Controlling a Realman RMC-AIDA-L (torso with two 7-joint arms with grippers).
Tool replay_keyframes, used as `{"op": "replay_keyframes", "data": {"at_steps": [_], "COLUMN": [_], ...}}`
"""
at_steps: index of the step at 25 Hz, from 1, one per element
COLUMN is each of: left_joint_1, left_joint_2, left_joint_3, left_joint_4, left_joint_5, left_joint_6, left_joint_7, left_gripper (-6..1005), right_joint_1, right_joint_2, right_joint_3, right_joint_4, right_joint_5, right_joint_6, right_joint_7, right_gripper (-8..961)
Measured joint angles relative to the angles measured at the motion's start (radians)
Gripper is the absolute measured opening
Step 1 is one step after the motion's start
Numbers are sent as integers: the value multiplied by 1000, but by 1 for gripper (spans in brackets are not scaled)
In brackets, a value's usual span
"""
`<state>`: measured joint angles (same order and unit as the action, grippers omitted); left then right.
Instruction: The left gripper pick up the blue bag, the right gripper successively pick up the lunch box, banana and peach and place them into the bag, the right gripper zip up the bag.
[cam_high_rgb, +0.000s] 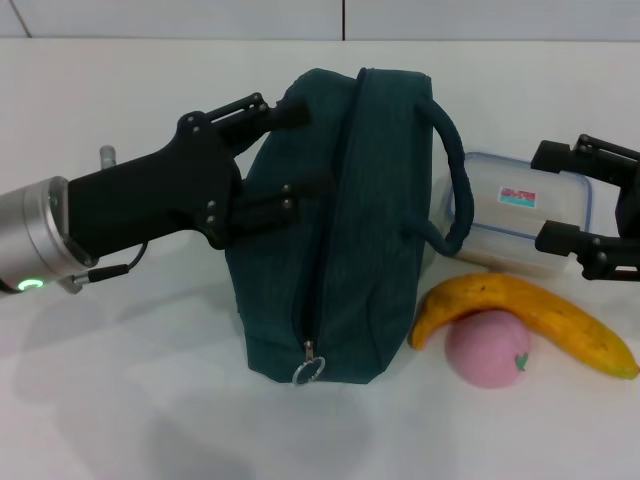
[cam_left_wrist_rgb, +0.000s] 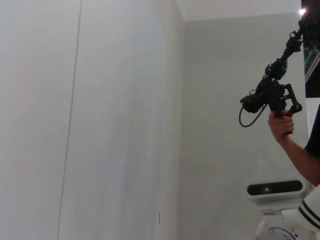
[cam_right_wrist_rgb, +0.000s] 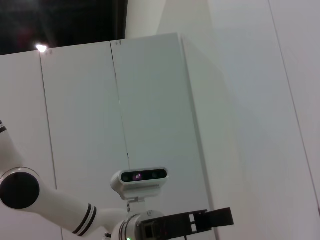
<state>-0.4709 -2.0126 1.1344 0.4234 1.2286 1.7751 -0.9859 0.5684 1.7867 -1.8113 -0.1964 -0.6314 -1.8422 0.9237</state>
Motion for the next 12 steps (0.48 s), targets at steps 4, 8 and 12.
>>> {"op": "replay_keyframes", "data": {"at_steps": [4,8,12], "left_joint_1": [0,-1,8], "left_joint_2": [5,7,3], "left_joint_3": [-5,-6,-31], "left_joint_4": [0,0,-1], "left_joint_5": [4,4,-1], "left_joint_6": [4,4,-1], "left_joint_7": [-26,-41,-65], "left_gripper": [712,721,738], "right_joint_1": [3,0,-2], "right_joint_2": [0,0,1], "right_joint_3": [1,1,1], "right_joint_4": [0,0,0], "right_joint_5": [0,5,5], "right_joint_6": [-2,-4,-4], "right_joint_7": [0,0,0], "right_gripper": [840,841,841]}}
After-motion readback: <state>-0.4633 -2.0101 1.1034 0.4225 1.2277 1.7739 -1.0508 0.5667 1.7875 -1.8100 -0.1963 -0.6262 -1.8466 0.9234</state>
